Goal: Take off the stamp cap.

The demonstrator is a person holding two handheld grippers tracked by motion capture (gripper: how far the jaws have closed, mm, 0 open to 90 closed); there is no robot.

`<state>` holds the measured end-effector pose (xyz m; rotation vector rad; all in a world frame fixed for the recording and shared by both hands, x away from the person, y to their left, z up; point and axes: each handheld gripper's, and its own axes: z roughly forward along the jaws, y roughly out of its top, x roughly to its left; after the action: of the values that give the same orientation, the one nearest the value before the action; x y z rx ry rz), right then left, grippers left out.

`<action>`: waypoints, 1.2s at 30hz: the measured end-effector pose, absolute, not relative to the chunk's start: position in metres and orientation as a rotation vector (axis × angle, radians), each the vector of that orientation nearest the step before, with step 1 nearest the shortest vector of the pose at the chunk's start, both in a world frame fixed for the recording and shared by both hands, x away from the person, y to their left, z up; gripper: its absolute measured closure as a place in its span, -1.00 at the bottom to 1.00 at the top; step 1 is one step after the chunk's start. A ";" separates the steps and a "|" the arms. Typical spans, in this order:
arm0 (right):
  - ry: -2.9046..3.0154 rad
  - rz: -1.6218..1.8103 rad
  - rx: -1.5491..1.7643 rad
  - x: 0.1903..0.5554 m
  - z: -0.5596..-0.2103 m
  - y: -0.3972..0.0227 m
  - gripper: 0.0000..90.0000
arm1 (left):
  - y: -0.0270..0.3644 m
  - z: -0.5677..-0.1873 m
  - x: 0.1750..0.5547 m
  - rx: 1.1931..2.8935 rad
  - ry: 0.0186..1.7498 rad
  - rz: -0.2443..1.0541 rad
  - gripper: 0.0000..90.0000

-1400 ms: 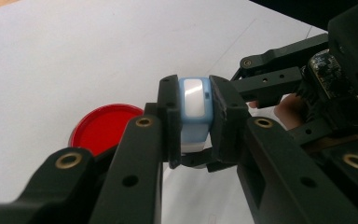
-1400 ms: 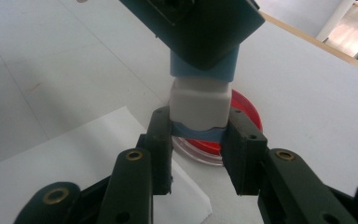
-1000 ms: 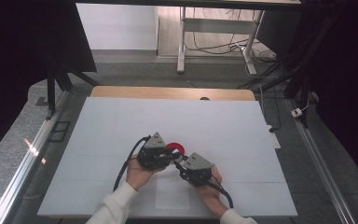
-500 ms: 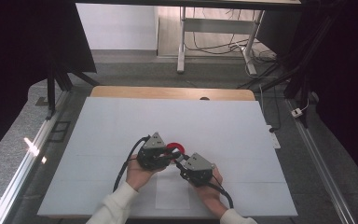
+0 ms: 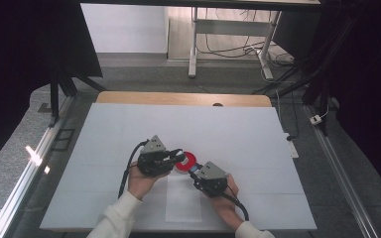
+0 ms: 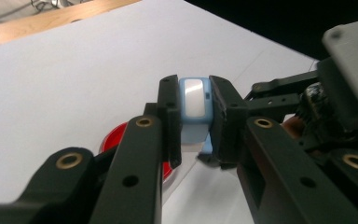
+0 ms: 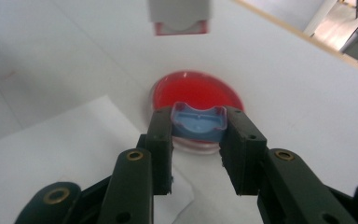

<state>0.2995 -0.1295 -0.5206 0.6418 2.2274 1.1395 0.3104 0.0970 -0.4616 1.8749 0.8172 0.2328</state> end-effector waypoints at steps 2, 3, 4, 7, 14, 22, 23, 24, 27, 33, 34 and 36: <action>2.217 1.150 0.645 0.299 -0.519 -0.130 0.45 | 0.097 -0.463 0.311 1.880 0.819 0.225 0.67; 2.223 1.147 0.648 0.300 -0.519 -0.131 0.45 | 0.095 -0.464 0.311 1.890 0.811 0.224 0.67; 2.225 1.146 0.650 0.300 -0.520 -0.131 0.45 | 0.093 -0.464 0.310 1.895 0.805 0.223 0.67; 2.242 1.153 0.652 0.300 -0.520 -0.131 0.45 | 0.089 -0.464 0.308 1.916 0.789 0.233 0.67; 2.255 1.162 0.658 0.300 -0.521 -0.131 0.44 | 0.088 -0.465 0.308 1.921 0.787 0.231 0.67; 2.258 1.178 0.660 0.301 -0.520 -0.137 0.44 | 0.087 -0.466 0.308 1.930 0.788 0.235 0.67; 2.263 1.190 0.656 0.302 -0.519 -0.138 0.44 | 0.087 -0.467 0.308 1.930 0.786 0.236 0.67; 2.265 1.199 0.655 0.302 -0.519 -0.140 0.44 | 0.087 -0.467 0.308 1.930 0.787 0.236 0.67; 2.271 1.218 0.668 0.303 -0.516 -0.146 0.44 | 0.086 -0.468 0.309 1.934 0.788 0.234 0.67; 2.270 1.232 0.687 0.303 -0.514 -0.155 0.44 | 0.086 -0.470 0.309 1.939 0.789 0.236 0.67; 2.270 1.234 0.689 0.303 -0.513 -0.157 0.44 | 0.086 -0.470 0.309 1.939 0.790 0.236 0.67; 2.264 1.229 0.695 0.303 -0.512 -0.162 0.44 | 0.086 -0.470 0.309 1.939 0.790 0.236 0.67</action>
<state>0.3028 -0.1619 -0.5125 0.6952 2.2644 1.2288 0.3091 0.0859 -0.4700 1.9395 0.7897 0.2364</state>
